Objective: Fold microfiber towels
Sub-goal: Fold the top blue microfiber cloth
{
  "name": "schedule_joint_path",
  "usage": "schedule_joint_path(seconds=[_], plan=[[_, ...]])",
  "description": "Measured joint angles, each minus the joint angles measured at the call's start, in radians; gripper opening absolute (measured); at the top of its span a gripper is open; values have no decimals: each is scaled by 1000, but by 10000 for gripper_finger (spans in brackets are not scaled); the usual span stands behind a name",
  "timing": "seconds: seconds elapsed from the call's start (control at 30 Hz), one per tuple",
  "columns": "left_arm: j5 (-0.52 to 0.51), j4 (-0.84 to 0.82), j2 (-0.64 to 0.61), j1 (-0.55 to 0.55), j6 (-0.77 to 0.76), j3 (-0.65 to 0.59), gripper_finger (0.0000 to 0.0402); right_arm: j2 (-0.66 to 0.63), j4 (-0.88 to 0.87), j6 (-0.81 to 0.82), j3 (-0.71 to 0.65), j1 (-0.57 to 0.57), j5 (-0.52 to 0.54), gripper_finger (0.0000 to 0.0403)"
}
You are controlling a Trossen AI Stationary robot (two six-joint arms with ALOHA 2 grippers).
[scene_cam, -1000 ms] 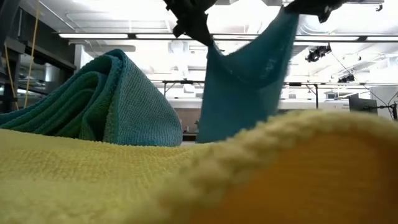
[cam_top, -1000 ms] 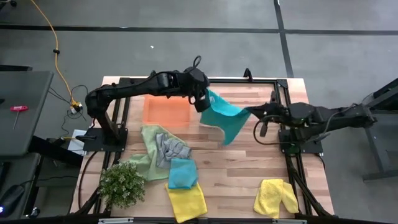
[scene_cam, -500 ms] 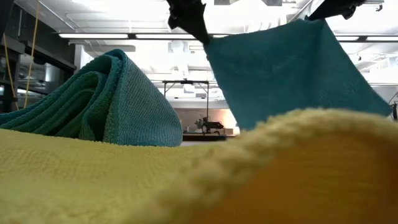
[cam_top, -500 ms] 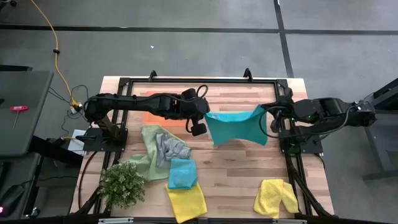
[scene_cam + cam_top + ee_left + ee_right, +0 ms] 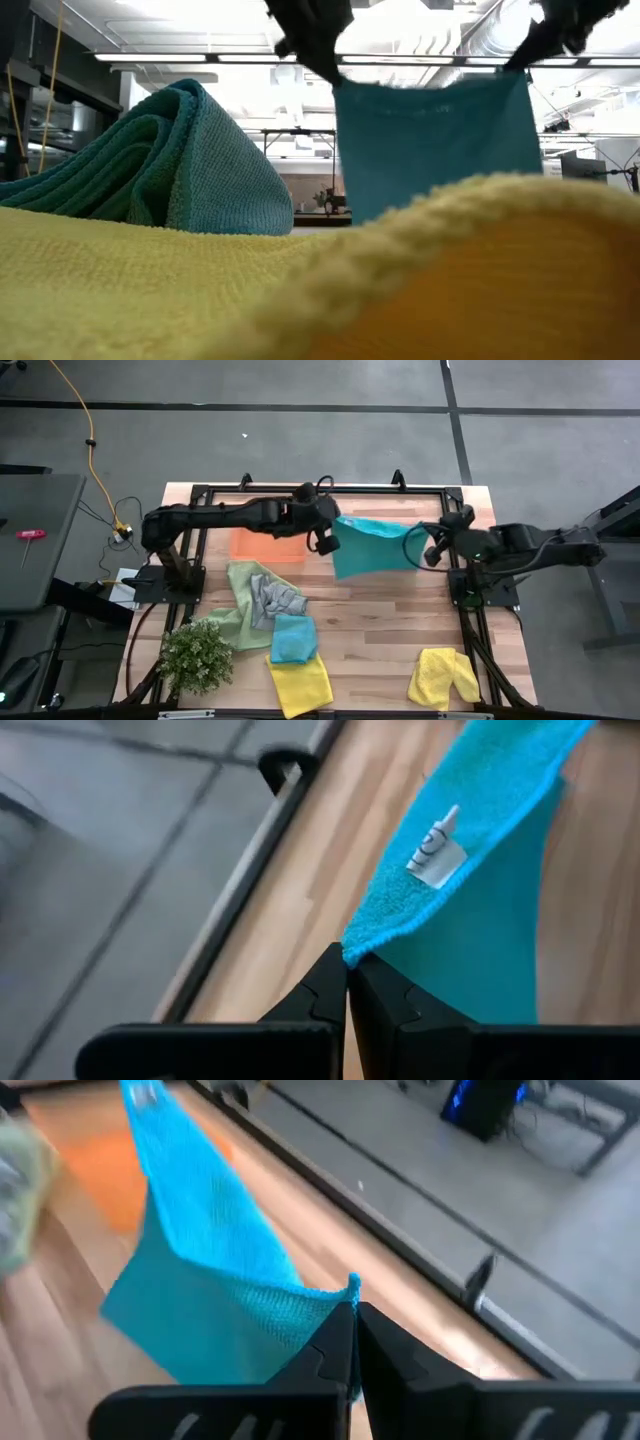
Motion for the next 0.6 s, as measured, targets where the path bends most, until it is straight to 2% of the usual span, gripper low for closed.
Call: schedule_joint_path(seconds=[0.13,0.3,0.6], plan=[[79,2,53,46,-24,0,0,-7,4,45,-78,-34,-2,0],[81,73,127,83,-9,0,0,-7,52,82,-159,-114,5,0],[75,219,212,151,6,0,0,0,322,-93,-264,-334,-84,0]])
